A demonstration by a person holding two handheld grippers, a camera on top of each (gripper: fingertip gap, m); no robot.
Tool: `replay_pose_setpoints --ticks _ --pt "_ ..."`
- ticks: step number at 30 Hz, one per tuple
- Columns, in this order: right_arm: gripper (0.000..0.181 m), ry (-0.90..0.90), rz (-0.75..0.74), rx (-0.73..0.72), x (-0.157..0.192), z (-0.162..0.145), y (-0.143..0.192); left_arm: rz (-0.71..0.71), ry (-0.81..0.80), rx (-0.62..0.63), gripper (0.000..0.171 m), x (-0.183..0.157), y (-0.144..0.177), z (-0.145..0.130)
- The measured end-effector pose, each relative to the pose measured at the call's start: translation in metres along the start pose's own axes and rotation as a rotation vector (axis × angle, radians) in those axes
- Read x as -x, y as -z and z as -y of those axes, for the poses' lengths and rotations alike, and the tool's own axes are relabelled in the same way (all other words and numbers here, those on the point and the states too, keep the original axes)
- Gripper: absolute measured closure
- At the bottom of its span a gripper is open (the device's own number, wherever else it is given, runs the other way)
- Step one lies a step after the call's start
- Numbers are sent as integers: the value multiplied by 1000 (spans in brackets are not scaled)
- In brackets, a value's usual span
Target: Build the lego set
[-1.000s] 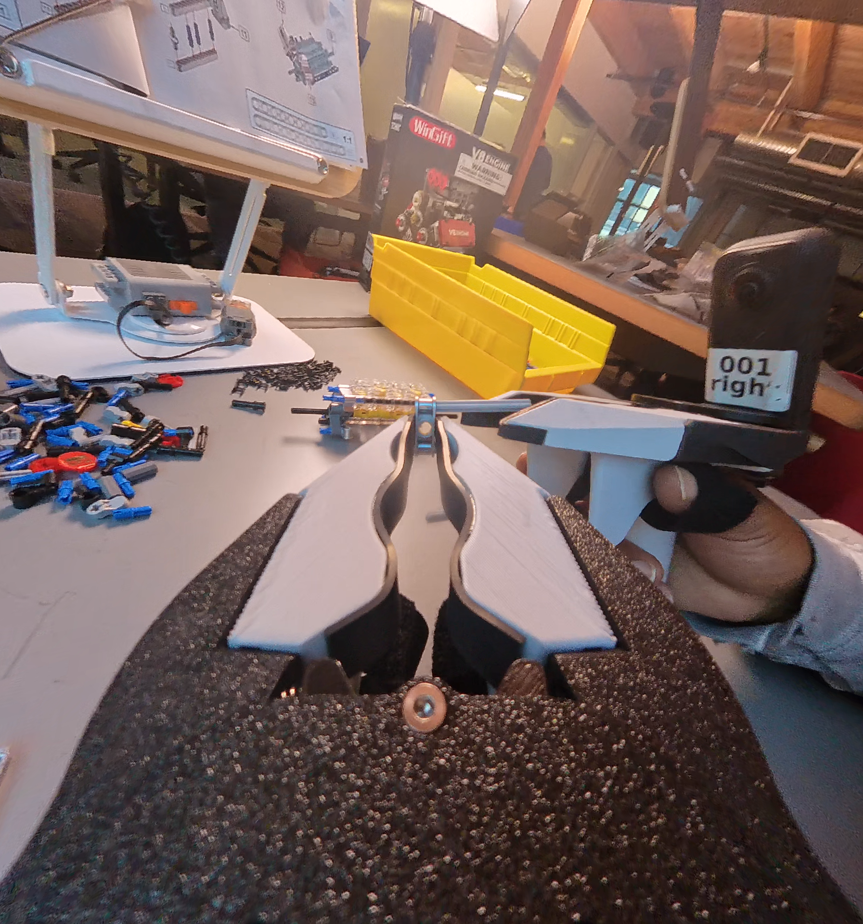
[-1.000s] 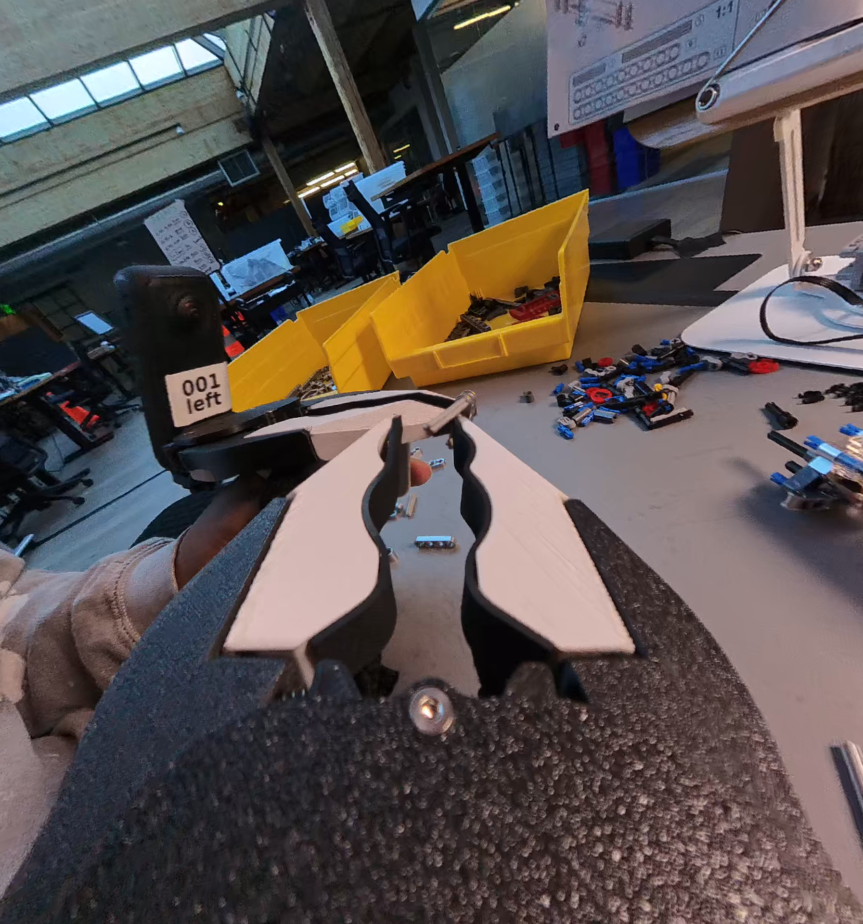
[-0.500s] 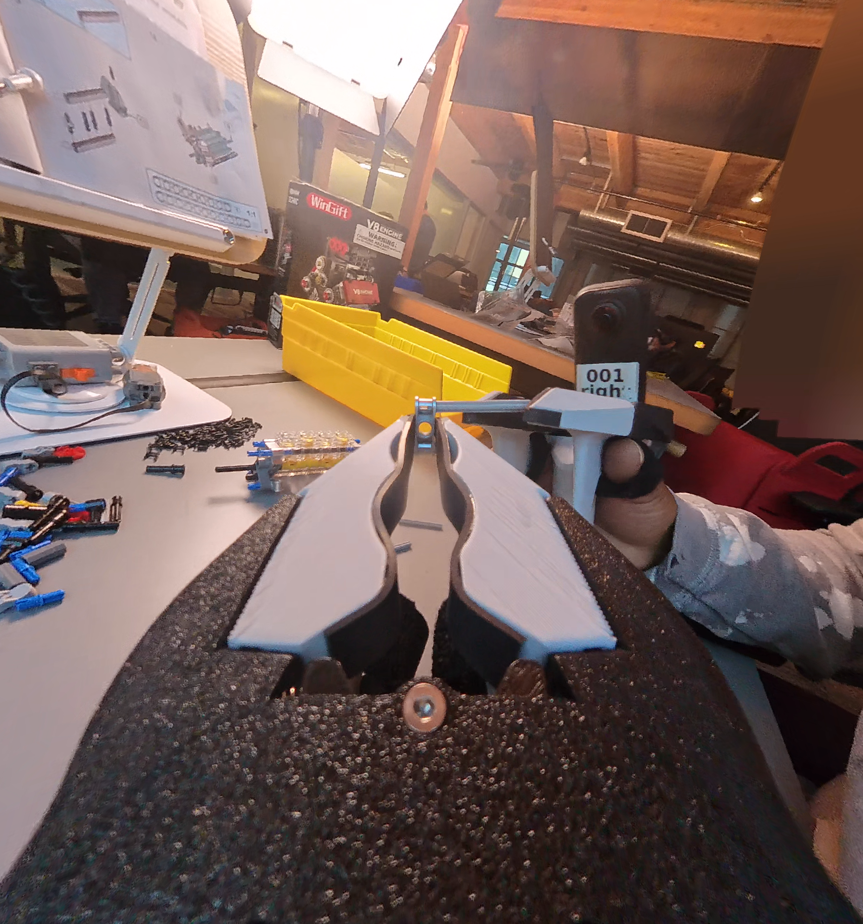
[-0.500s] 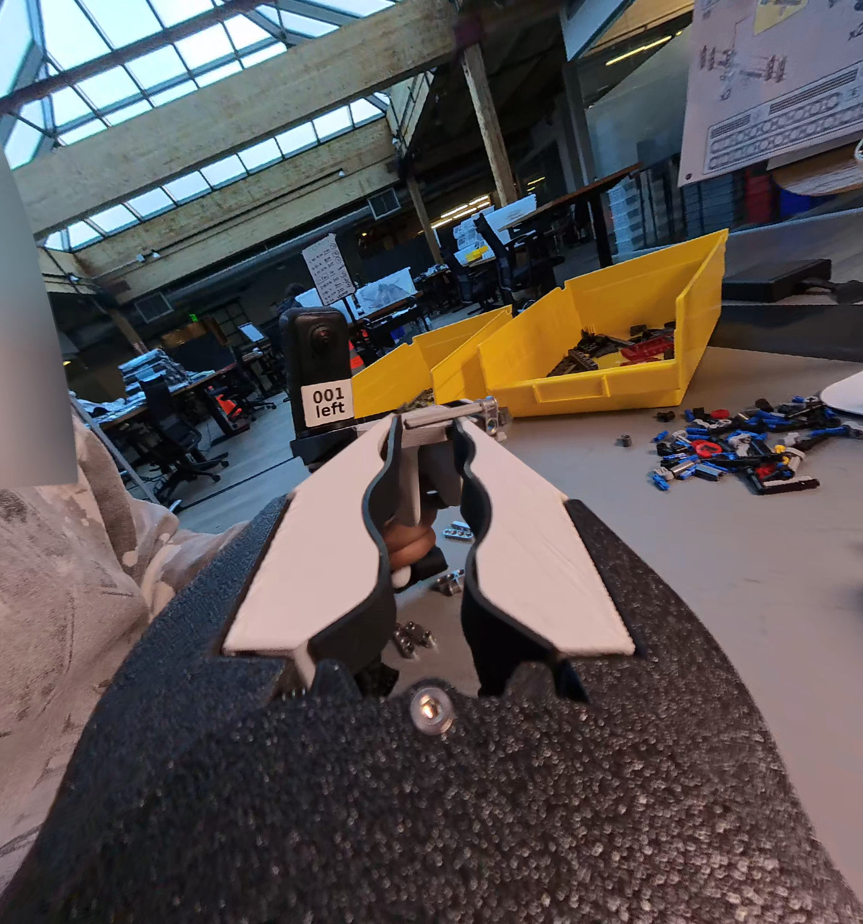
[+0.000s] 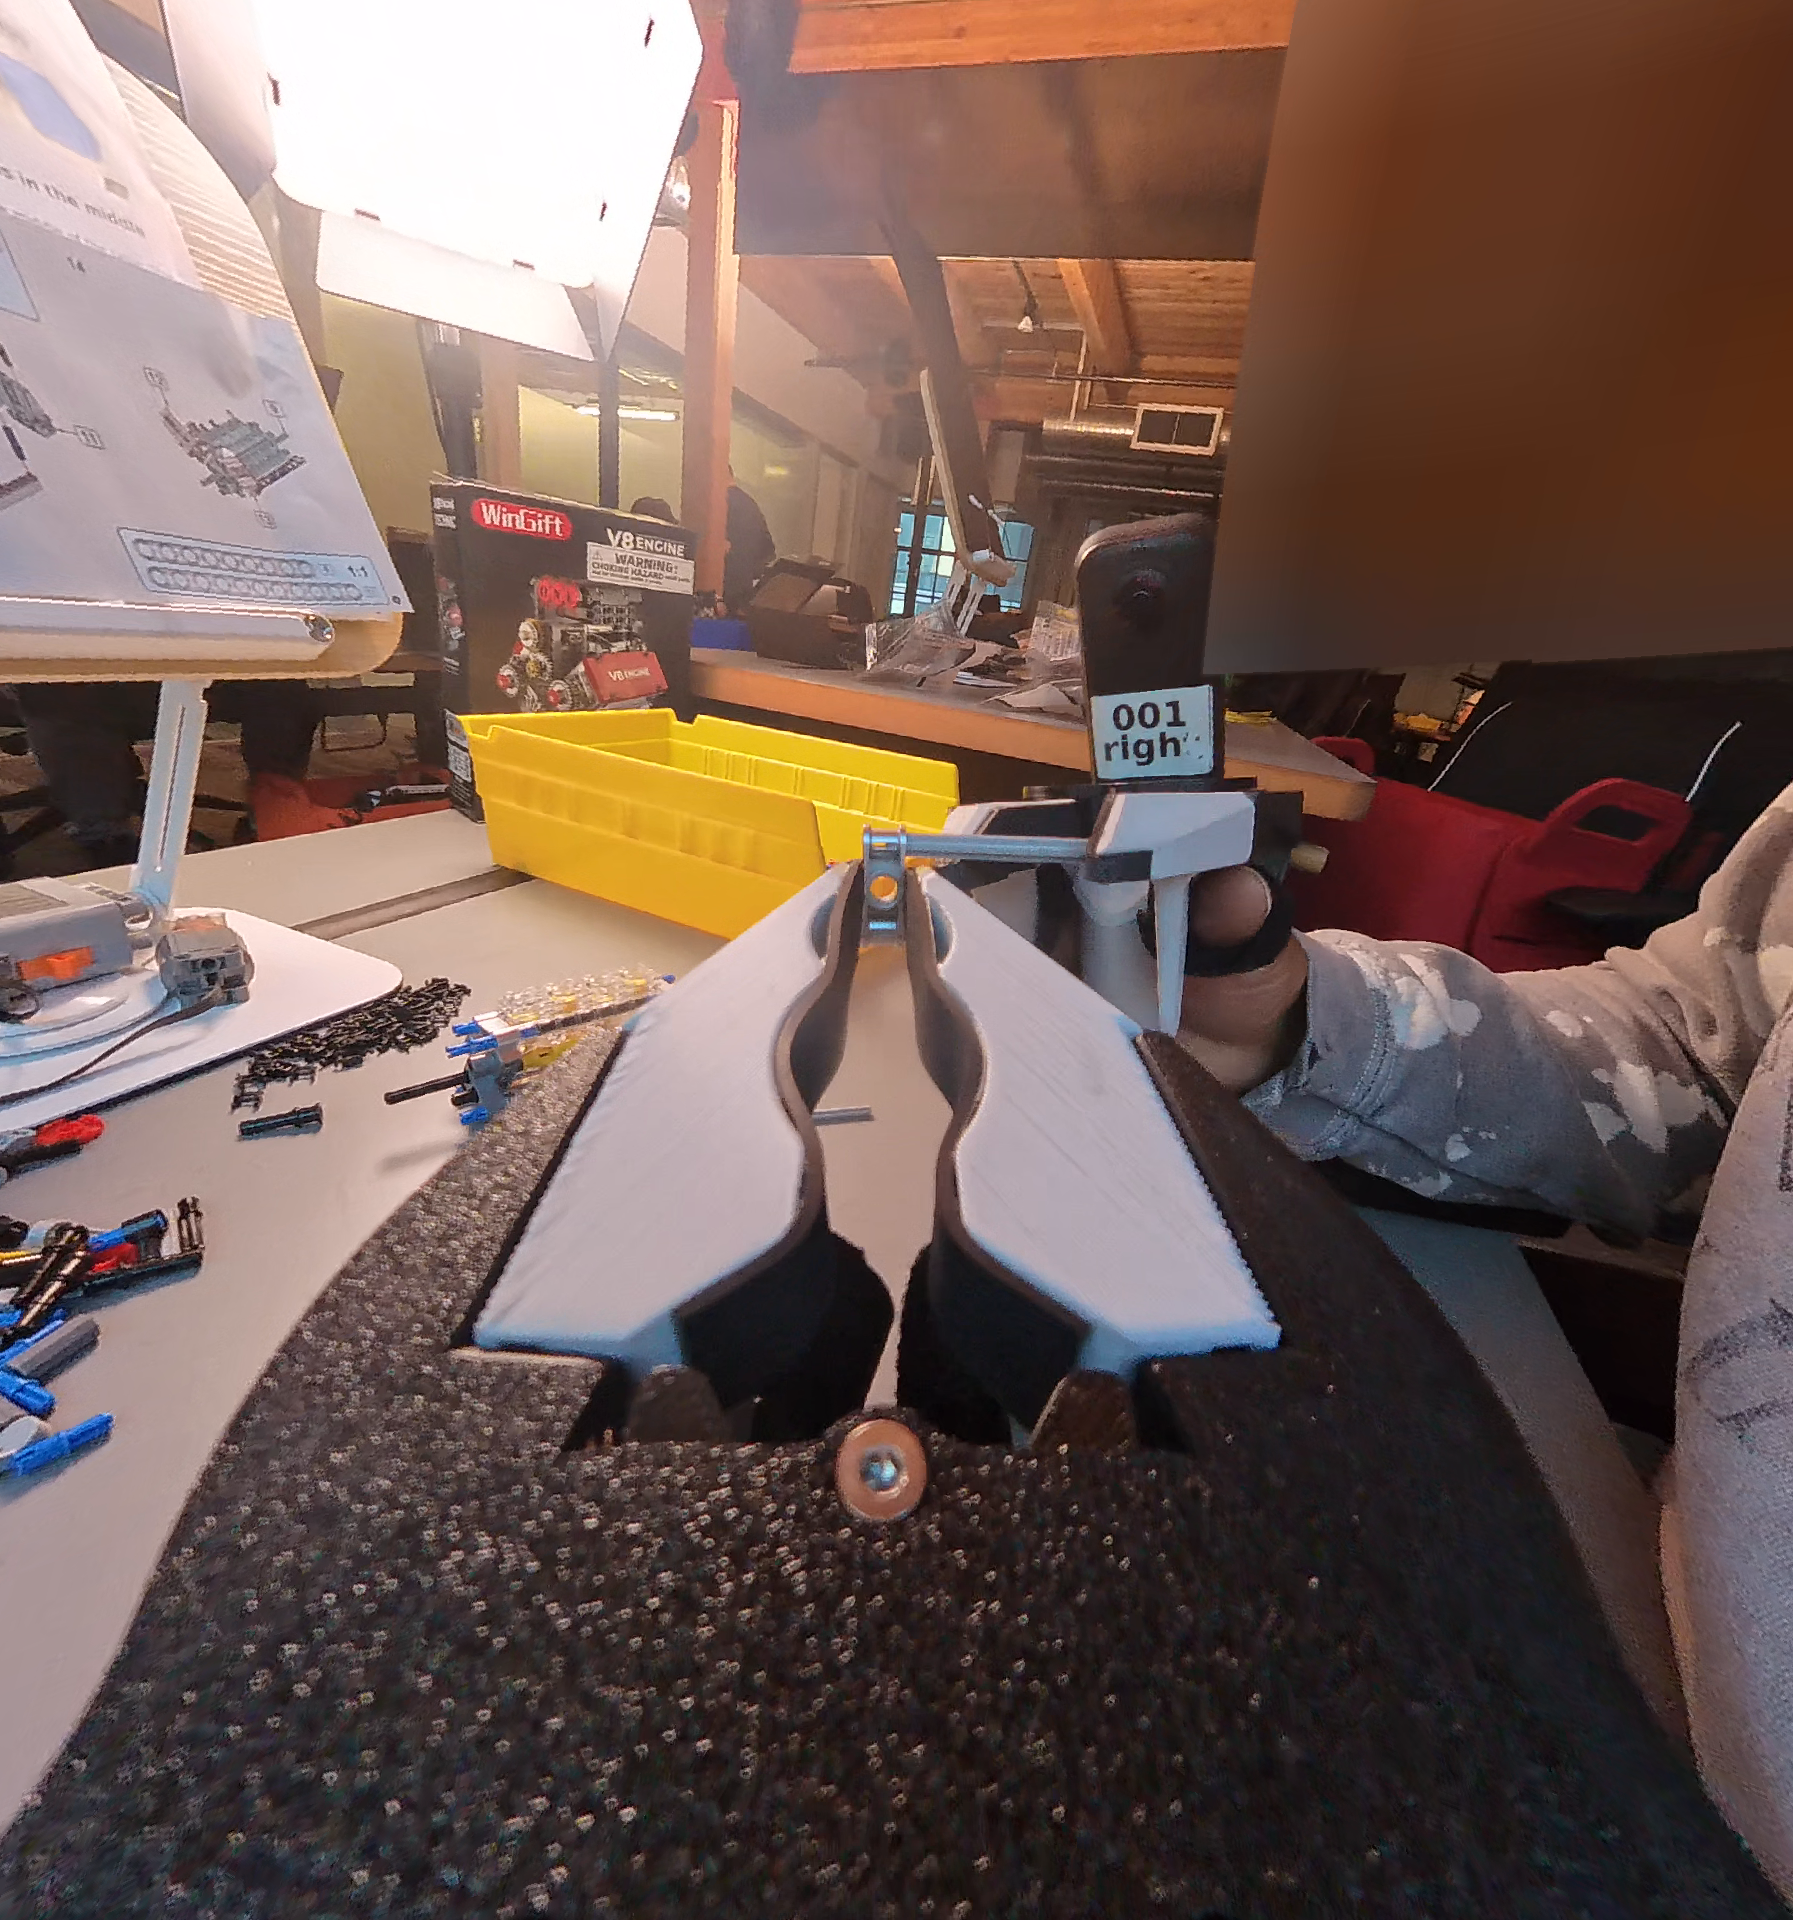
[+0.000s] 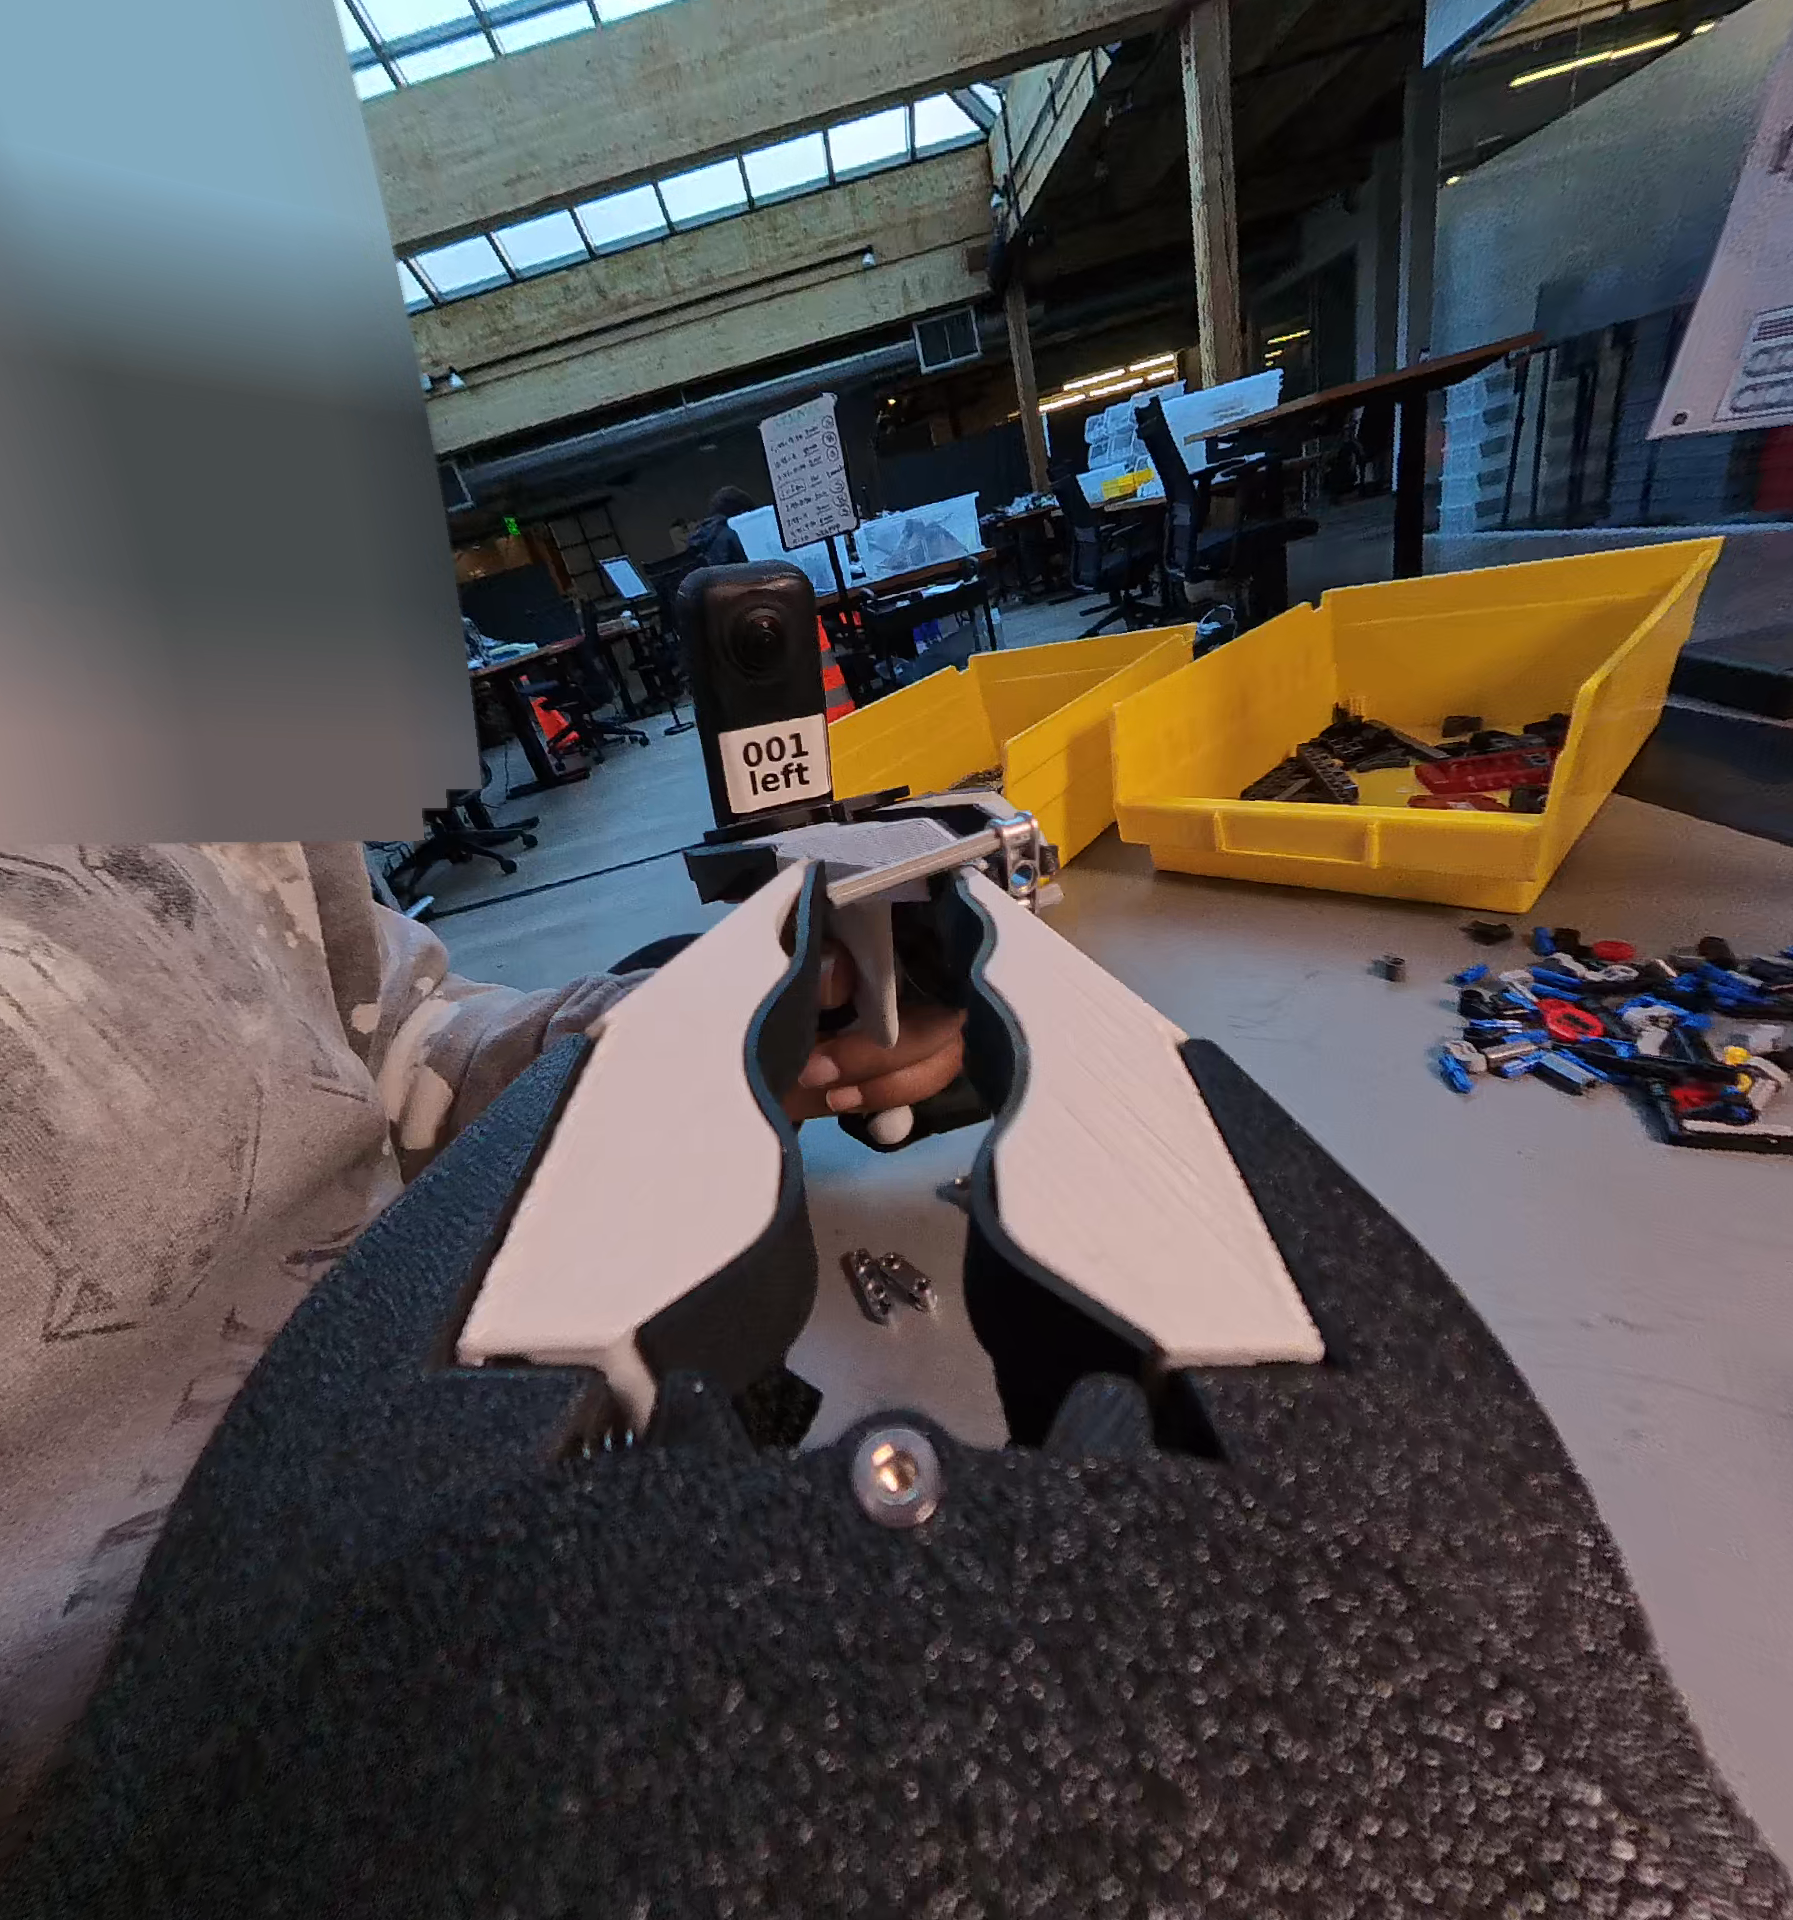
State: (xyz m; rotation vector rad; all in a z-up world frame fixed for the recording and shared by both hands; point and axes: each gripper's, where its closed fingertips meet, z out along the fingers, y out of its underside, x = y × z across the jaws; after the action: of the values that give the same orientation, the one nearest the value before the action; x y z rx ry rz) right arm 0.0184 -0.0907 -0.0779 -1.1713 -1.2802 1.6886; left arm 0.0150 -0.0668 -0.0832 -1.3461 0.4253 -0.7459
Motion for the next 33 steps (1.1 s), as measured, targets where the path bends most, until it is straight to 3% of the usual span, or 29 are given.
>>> replay_pose_setpoints --ticks 3,6,13,18,31,32,33 --pt "158 68 -60 25 -4 -1 0 14 5 -5 166 2 0 0" --pt "140 124 -112 60 -9 -3 2 -11 6 -5 166 -4 -2 -1" --pt "117 134 -17 36 5 0 1 -156 -1 -10 166 -28 -3 1" --pt "129 121 73 30 22 -3 -4 -198 -10 -3 166 -36 0 2" --pt "132 -1 103 -47 23 0 -8 -209 -16 -16 167 -40 5 6" --pt "156 -14 66 -64 15 0 -7 -209 -22 -11 166 -42 4 5" --pt "157 -50 89 -81 16 1 -6 -200 -34 -4 166 -42 3 5"
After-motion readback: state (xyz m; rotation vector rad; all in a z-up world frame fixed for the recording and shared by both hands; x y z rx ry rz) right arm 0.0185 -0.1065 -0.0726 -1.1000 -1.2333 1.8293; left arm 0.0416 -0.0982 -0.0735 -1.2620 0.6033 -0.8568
